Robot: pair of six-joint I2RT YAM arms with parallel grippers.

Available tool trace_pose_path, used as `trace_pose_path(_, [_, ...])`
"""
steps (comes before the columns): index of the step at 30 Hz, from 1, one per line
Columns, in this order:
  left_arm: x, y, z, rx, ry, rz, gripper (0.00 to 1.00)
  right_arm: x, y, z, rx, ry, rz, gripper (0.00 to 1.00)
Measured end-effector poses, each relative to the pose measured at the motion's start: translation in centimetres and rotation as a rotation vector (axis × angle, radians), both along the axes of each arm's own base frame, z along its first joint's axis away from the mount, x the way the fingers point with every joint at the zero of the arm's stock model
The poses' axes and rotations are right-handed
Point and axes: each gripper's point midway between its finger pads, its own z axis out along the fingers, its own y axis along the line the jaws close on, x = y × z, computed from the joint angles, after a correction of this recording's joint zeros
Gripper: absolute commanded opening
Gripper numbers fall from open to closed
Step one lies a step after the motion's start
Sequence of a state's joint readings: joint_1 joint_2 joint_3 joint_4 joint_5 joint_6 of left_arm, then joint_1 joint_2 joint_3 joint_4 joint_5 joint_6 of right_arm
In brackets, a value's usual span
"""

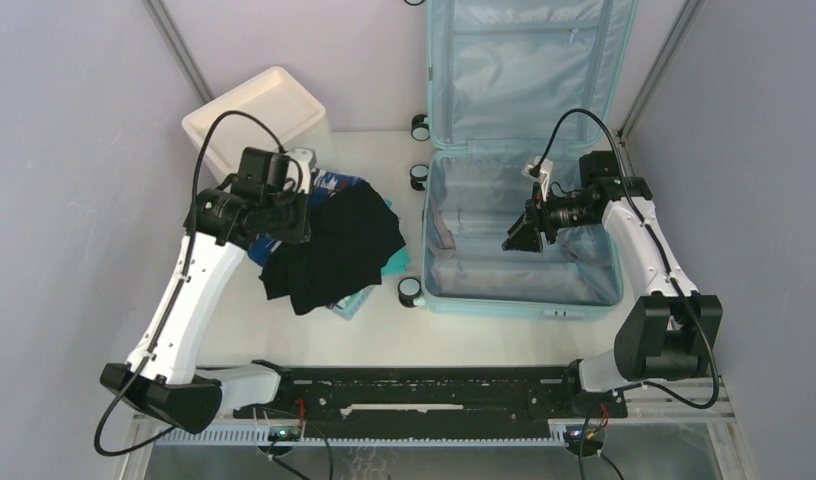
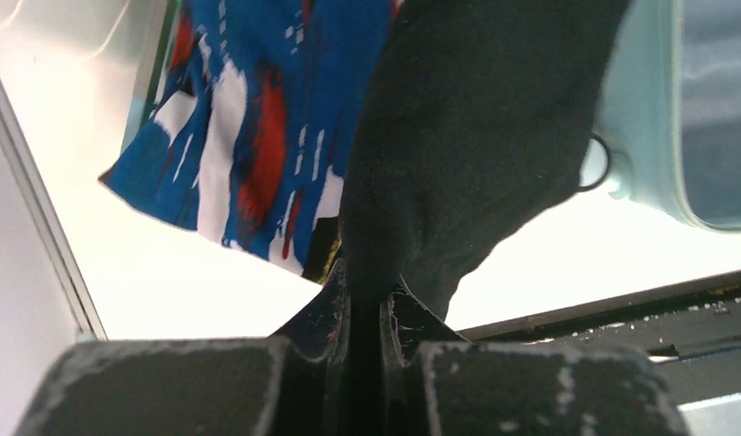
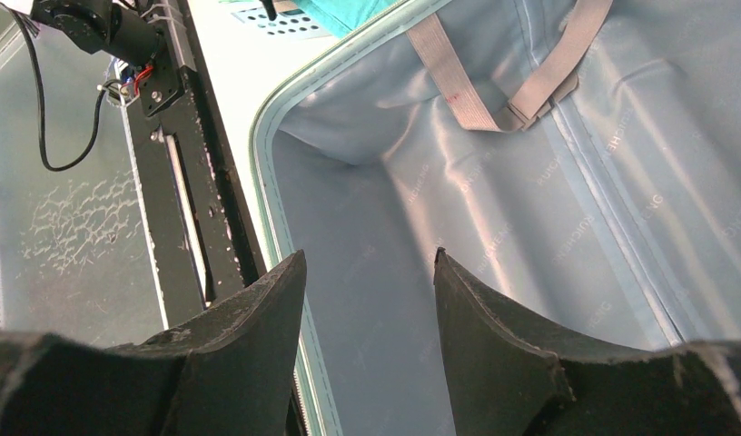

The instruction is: Open, take out, and arrange the luggage

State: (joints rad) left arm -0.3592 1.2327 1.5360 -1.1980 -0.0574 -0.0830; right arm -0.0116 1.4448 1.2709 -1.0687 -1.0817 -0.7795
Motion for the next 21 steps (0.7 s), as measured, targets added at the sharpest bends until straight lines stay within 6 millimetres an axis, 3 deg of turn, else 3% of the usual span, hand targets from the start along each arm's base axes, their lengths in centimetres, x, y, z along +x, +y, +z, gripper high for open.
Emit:
trace_pose_path(6, [1.6, 3.5, -3.2, -0.005, 0.032, 0.173, 0.08, 0.0, 0.0, 0.0, -0.003, 0.0, 0.0, 0.61])
trace_pose_path(8, [2.2, 4.2, -4.1, -0.015, 0.037, 0.216, 0.24, 0.0, 0.0, 0.0, -0.004, 0.0, 0.0, 0.61])
trace_pose_path(10, [2.9, 4.8, -5.0, -0.024, 0.04, 0.255, 0.56, 0.0, 0.0, -0.1, -0.004, 0.0, 0.0, 0.61])
trace_pose_path(11, [3.5, 5.2, -5.7, -0.024, 0.038, 0.284, 0.62, 0.0, 0.0, -0.1, -0.004, 0.0, 0.0, 0.61])
trace_pose_path(14, [4.5, 7.3, -8.1, 0.006, 0.05, 0.4, 0.7, 0.0, 0.0, -0.1, -0.007, 0.001, -0.001, 0.61])
trace_pose_path(18, [4.5, 10.0, -10.7, 0.081, 0.086, 0.546, 0.77, -0.1, 0.2, -0.3, -0.018, 0.0, 0.007, 0.62])
trace_pose_path(21, [4.1, 11.1, -9.0, 0.099, 0.01, 0.611, 0.78, -0.3, 0.6, -0.4, -0.028, 0.001, 0.022, 0.62])
